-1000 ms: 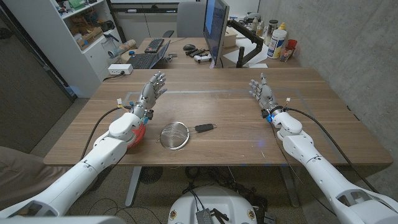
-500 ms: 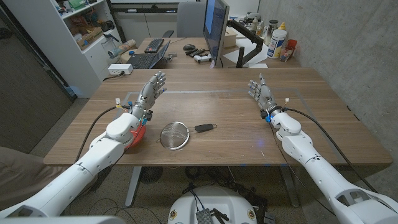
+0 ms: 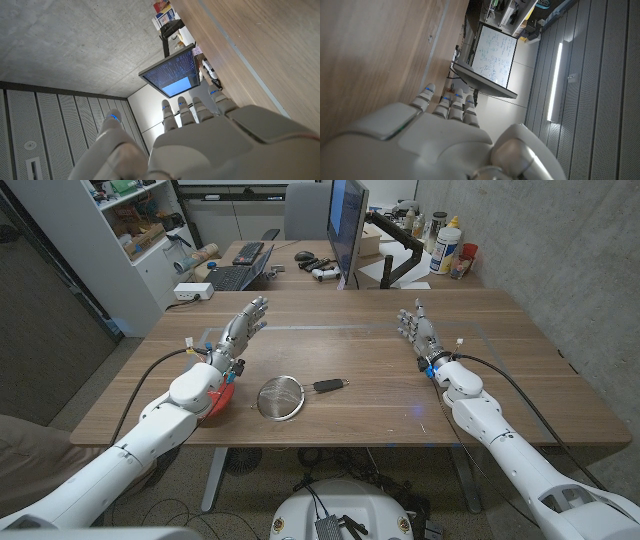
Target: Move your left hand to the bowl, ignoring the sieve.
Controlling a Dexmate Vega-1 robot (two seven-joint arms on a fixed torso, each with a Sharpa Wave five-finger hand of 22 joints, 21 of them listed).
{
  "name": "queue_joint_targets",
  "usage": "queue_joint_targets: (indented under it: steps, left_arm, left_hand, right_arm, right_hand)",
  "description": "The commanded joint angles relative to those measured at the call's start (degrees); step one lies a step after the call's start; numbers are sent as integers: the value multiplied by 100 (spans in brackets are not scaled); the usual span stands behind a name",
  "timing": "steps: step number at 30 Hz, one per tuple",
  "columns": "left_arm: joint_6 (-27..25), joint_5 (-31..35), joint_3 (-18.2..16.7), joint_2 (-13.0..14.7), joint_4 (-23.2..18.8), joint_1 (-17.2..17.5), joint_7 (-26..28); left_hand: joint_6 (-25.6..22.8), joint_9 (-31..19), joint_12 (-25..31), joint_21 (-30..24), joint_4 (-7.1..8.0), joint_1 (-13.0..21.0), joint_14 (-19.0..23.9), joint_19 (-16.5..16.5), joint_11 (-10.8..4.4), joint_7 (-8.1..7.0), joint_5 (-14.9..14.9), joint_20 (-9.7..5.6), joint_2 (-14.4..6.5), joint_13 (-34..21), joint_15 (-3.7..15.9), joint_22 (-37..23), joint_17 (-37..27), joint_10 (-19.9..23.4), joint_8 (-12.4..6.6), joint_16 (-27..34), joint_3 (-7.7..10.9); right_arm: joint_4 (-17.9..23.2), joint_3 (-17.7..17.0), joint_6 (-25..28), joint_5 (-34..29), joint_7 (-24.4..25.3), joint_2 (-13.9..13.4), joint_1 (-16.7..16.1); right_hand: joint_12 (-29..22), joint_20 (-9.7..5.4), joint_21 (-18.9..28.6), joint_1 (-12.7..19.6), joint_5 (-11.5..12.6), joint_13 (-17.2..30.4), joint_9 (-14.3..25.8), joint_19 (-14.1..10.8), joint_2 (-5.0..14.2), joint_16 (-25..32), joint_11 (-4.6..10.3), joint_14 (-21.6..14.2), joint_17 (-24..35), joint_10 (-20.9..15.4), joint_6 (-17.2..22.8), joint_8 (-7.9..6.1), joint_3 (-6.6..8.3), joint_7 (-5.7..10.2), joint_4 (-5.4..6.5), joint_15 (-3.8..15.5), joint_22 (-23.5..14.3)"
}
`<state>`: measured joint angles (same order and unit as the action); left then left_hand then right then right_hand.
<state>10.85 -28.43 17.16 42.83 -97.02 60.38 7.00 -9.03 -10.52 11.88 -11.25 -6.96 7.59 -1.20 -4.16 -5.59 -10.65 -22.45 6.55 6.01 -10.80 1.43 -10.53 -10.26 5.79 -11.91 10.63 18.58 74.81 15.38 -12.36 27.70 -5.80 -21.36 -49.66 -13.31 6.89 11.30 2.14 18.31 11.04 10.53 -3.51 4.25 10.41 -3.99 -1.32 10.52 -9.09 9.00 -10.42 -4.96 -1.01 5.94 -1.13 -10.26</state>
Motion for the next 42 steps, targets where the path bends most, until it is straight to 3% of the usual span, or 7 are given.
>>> queue_joint_targets:
  steps: [1, 22, 24, 26, 29, 34, 42]
  left_arm:
    - [105, 192, -90, 141, -138, 202, 81]
    - [-244, 636, -310, 567, -911, 721, 365]
    - [-243, 666, -327, 593, -960, 761, 359]
    - [-257, 725, -347, 616, -1023, 805, 392]
    - [-172, 672, -385, 586, -1045, 859, 353]
    - [-303, 852, -450, 697, -1240, 975, 438]
    - [-160, 838, -531, 683, -1365, 1154, 374]
  left_hand:
    - [-55, -26, 46, -29, -43, 69, 33, -30, 1, -6, 3, -1, -19, -11, 37, -11, -26, 68, -31, 36, 13]
    - [-126, -25, 49, -39, -59, 104, 35, -49, -9, -5, 2, -9, -30, -11, 25, -9, -24, 117, -37, 36, 19]
    - [-131, -25, 49, -39, -60, 106, 36, -50, -7, -6, 1, -4, -31, -11, 23, -9, -24, 120, -37, 37, 20]
    - [-142, -25, 45, -45, -64, 114, 26, -66, -3, -2, 0, -67, -31, -11, 76, -7, -23, 121, -34, 32, 20]
    - [-181, -24, 34, -26, -80, 144, -29, -37, 1, 37, -4, -365, -29, -10, 261, 5, -17, 134, -26, 11, 21]
    - [-194, -24, 30, -12, -83, 151, -59, -7, 3, 58, -4, -398, -26, -9, 265, 9, -15, 133, -24, 1, 19]
    - [-207, -23, -10, 15, -88, 162, -105, 58, 17, 77, -5, -500, -20, -8, 272, 17, -12, 52, -14, -10, 15]
  right_arm:
    - [-15, 77, 3, -69, 16, 4, 53]
    - [4, 65, -117, -48, 21, 3, 68]
    - [27, 58, -95, -27, 9, -9, 61]
    - [21, 59, -131, -46, 9, -18, 59]
    - [51, 51, -145, -48, 15, -36, 43]
    - [50, 48, -198, -62, 37, -44, 40]
    - [11, 71, -289, -105, 39, -74, 62]
  right_hand:
    - [6, 55, 6, 32, 13, 16, 24, 33, 108, 16, 47, 6, 13, 6, -43, -38, 1, 1, 25, -72, -29]
    - [14, 3, 0, 32, 8, 16, 23, 62, 110, 10, 53, 53, 14, 31, -76, -36, -3, 6, 27, -66, -28]
    - [12, -104, 1, 34, 6, 15, 23, 66, 111, 10, 53, 71, 13, 26, -70, -43, -4, 3, 27, 37, -27]
    - [16, -129, 4, 35, 6, 15, 23, 61, 112, 6, 33, 86, 12, 37, -66, -46, -4, -4, 27, 49, -27]
    - [19, -125, 6, 37, 6, 15, 22, 56, 112, 3, 45, 99, 12, 46, -72, -44, -4, 0, 26, 51, -26]
    - [32, -131, 0, 40, 5, 14, 22, 73, 114, -9, 61, 142, 10, 79, -104, -34, -3, 10, 25, 38, -24]
    - [58, -201, -9, 47, 3, 6, 18, 102, 113, -38, 122, 299, 0, 145, -120, -36, -5, 4, 21, 312, -18]
